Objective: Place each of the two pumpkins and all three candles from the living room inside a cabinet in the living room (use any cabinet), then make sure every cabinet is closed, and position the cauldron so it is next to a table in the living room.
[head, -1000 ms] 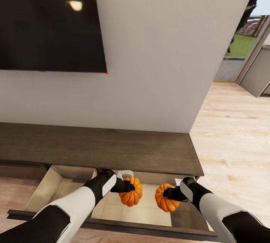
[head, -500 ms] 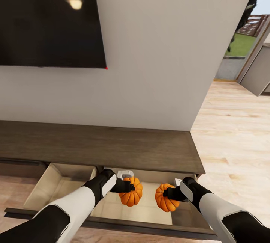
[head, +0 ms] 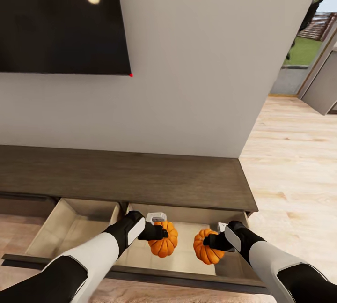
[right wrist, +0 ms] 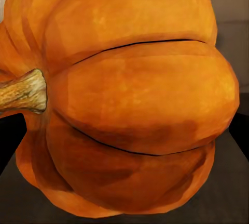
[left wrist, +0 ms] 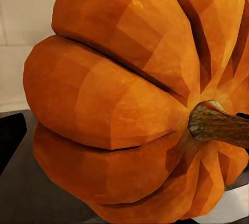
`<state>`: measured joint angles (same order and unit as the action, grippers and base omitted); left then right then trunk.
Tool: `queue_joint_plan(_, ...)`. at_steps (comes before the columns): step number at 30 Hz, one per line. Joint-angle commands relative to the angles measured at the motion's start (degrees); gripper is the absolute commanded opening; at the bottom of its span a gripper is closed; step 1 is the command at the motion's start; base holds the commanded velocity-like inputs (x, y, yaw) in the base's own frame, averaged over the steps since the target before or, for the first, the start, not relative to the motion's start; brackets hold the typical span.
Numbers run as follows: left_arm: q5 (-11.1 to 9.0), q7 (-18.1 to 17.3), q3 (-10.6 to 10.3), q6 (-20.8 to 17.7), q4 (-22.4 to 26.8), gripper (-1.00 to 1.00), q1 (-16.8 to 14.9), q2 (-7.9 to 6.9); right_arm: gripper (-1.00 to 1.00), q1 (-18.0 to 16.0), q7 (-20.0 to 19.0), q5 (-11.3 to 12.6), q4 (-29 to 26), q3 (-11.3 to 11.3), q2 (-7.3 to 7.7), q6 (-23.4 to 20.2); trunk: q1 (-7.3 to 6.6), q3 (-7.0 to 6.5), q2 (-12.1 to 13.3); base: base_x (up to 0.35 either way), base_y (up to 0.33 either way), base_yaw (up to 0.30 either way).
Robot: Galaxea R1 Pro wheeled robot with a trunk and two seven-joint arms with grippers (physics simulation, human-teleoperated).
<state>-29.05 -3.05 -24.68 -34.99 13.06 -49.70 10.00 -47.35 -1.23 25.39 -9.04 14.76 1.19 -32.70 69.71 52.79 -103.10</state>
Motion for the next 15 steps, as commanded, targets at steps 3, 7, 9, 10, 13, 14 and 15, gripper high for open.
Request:
queue_joint_plan(3,0.31,-0.2,-0.02,-0.16,0.03,-1.0,-0.04,0.0,-1.0,-0.04,-0.09,0.27,-0.1,0.44,0.05,-0.26,0.66,0.86,-1.24,0.0,0.0,0.0)
queue_joint_plan(7,0.31,-0.2,-0.02,-0.16,0.03,-1.0,-0.04,0.0,-1.0,-0.02,-0.09,0.27,-0.1,0.44,0.05,-0.26,1.53,1.94,-2.84,0.0,0.0,0.0)
queue_joint_plan(9,0.31,-0.2,-0.02,-0.16,0.03,-1.0,-0.04,0.0,-1.0,-0.02,-0.09,0.27,-0.1,0.44,0.05,-0.26,1.97,2.48,-3.65,0.0,0.0,0.0)
queue_joint_plan(10,0.31,-0.2,-0.02,-0.16,0.03,-1.0,-0.04,0.0,-1.0,-0.04,-0.09,0.27,-0.1,0.44,0.05,-0.26,2.19,2.75,-4.05,0.0,0.0,0.0)
queue_joint_plan(13,0.31,-0.2,-0.02,-0.16,0.03,-1.0,-0.04,0.0,-1.0,-0.02,-0.09,0.27,-0.1,0.44,0.05,-0.26,2.41,3.2,-4.45,0.0,0.0,0.0)
queue_joint_plan(14,0.31,-0.2,-0.02,-0.16,0.03,-1.0,-0.04,0.0,-1.0,-0.02,-0.09,0.27,-0.1,0.44,0.05,-0.26,2.63,3.47,-4.85,0.0,0.0,0.0)
queue_joint_plan(15,0.31,-0.2,-0.02,-0.16,0.03,-1.0,-0.04,0.0,-1.0,-0.02,-0.09,0.27,-0.1,0.46,0.05,-0.26,2.85,3.74,-5.25,0.0,0.0,0.0)
